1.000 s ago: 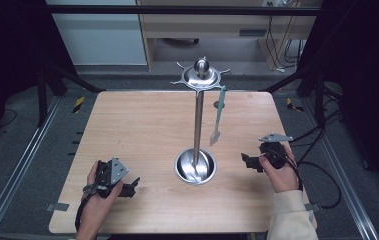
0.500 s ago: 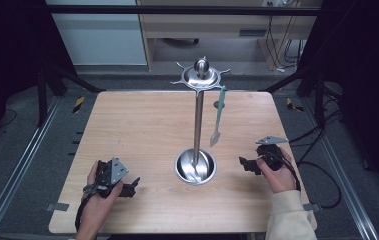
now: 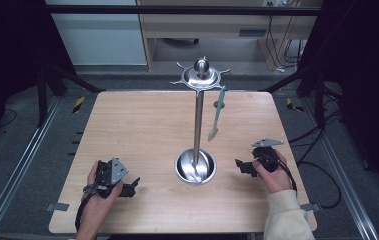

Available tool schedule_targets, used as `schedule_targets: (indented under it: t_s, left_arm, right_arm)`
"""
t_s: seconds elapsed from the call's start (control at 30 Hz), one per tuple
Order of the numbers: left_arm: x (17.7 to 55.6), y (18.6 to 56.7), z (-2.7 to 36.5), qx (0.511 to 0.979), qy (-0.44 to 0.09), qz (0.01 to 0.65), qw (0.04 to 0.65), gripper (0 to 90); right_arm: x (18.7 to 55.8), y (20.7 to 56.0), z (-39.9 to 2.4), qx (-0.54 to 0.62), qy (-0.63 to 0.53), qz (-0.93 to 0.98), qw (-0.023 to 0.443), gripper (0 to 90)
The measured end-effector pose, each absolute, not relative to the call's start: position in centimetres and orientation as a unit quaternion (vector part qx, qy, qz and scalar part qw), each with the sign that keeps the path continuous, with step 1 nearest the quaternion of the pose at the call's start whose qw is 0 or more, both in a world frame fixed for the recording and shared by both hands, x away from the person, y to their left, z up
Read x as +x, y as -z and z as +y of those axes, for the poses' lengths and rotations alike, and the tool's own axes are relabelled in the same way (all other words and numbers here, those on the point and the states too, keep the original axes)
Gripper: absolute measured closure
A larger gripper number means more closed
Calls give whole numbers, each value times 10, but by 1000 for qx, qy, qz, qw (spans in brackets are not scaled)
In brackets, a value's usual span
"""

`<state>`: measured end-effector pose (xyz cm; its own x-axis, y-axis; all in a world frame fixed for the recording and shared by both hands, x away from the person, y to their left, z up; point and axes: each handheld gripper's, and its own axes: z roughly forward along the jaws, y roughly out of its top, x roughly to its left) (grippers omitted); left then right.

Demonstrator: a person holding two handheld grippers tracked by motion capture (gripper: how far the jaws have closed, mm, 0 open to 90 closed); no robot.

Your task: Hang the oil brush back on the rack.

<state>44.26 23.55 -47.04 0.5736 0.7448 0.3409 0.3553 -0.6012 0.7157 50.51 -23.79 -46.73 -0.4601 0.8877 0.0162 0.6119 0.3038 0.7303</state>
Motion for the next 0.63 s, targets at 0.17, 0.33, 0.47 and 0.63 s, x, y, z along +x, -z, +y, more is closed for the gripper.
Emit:
schedule_targets:
  t_s: [0.17, 0.33, 0.47, 0.63]
  left_arm:
    - [443, 470, 235, 834, -324, 330, 301, 28]
    - [443, 470, 235, 835, -323, 329, 300, 29]
    - [443, 470, 235, 834, -323, 330, 300, 28]
    - [443, 470, 235, 834, -324, 330, 301, 28]
  right_arm:
    - [506, 473, -235, 471, -356, 782, 201, 103]
    - [506, 477, -232, 463, -361, 784, 202, 103]
    - [505, 479, -227, 458, -360, 788, 199, 103]
    - [506, 479, -228, 459, -358, 789, 198, 102]
